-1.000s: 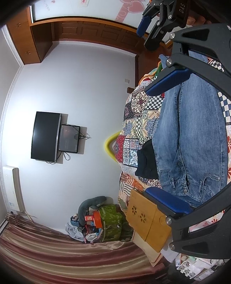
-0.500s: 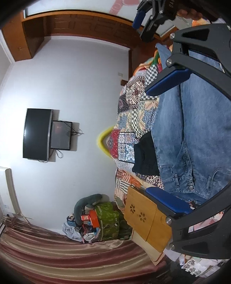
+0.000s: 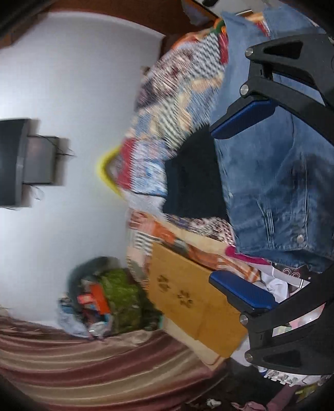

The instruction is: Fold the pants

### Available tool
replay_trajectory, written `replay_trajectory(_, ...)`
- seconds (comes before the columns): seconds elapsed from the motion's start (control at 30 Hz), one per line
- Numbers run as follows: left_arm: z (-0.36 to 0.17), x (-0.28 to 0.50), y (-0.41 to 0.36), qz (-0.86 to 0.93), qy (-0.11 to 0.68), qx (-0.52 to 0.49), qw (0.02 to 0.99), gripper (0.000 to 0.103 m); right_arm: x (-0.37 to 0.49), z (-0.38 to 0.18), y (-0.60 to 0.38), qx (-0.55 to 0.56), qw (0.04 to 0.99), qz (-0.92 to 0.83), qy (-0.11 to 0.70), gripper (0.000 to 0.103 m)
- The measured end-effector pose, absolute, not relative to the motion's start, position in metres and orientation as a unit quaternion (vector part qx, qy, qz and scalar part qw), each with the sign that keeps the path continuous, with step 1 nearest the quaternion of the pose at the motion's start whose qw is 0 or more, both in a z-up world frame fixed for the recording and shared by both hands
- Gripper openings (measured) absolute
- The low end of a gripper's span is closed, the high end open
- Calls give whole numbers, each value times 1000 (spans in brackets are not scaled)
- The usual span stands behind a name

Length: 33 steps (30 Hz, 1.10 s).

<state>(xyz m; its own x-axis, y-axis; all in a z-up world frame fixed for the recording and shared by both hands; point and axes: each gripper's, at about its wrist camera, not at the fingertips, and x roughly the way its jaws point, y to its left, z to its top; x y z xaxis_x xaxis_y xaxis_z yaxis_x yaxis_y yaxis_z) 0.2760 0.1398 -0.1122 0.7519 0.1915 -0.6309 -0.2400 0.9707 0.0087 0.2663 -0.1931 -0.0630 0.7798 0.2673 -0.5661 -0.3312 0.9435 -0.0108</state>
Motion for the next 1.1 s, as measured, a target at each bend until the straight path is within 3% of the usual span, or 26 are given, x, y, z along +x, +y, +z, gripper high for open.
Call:
replay_trajectory(0.3,-232,349,196,112,488,-80,862,101,329,-125,-189,-89,897,171,398,103)
replay_trajectory(0.5,-284,374,205,103,544,-97,827,75,363,-170,-172,-100,863,209,450,101)
replay_trajectory(0.63,-304,382,205,104,555,-95,820,71,380,-188,-149,-114,829,258,483,87)
replay_trajectory(0.93,-309,390,199,119,543,-91,826,63,395,-215,-111,-167,807,296,482,72)
replay_trajectory(1.03,-308,394,196,119,549,-91,823,56,397,-215,-104,-164,792,322,492,41)
replay_trajectory(1.1,-306,393,194,117,547,-87,824,50,394,-213,-102,-164,791,318,497,37)
